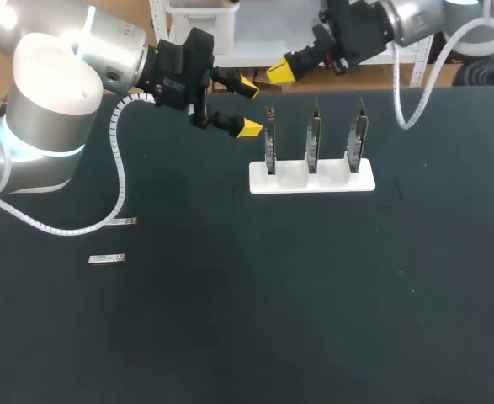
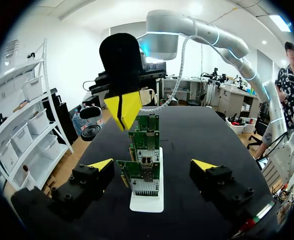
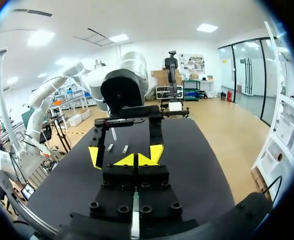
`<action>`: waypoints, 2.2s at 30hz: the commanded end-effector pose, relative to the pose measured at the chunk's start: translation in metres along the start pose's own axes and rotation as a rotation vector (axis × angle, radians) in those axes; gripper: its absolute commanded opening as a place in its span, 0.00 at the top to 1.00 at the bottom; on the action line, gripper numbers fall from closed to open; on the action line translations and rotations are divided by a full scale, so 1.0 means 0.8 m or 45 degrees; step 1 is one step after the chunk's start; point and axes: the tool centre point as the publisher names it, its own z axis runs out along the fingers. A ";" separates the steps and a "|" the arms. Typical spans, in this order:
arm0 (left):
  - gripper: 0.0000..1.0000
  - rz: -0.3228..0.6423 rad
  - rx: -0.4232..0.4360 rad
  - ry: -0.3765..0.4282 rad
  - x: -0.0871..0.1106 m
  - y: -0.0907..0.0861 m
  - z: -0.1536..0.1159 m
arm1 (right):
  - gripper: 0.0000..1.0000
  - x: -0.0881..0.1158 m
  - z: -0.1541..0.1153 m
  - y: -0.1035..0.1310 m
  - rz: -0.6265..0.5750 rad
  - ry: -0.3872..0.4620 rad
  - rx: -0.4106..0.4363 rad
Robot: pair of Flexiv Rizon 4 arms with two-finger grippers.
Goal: Pick up the optical module with the left hand, and insert it into the network port with the right hand.
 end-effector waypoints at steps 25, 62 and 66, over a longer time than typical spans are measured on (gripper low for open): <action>0.00 -0.002 -0.003 0.004 -0.001 -0.001 0.000 | 1.00 0.048 -0.082 0.068 0.073 0.179 0.045; 0.00 -0.002 -0.003 0.004 -0.001 -0.001 0.000 | 1.00 0.081 -0.099 0.035 0.062 0.332 0.022; 0.00 -0.002 -0.003 0.004 -0.001 -0.001 0.000 | 1.00 0.082 -0.098 0.034 0.060 0.339 0.016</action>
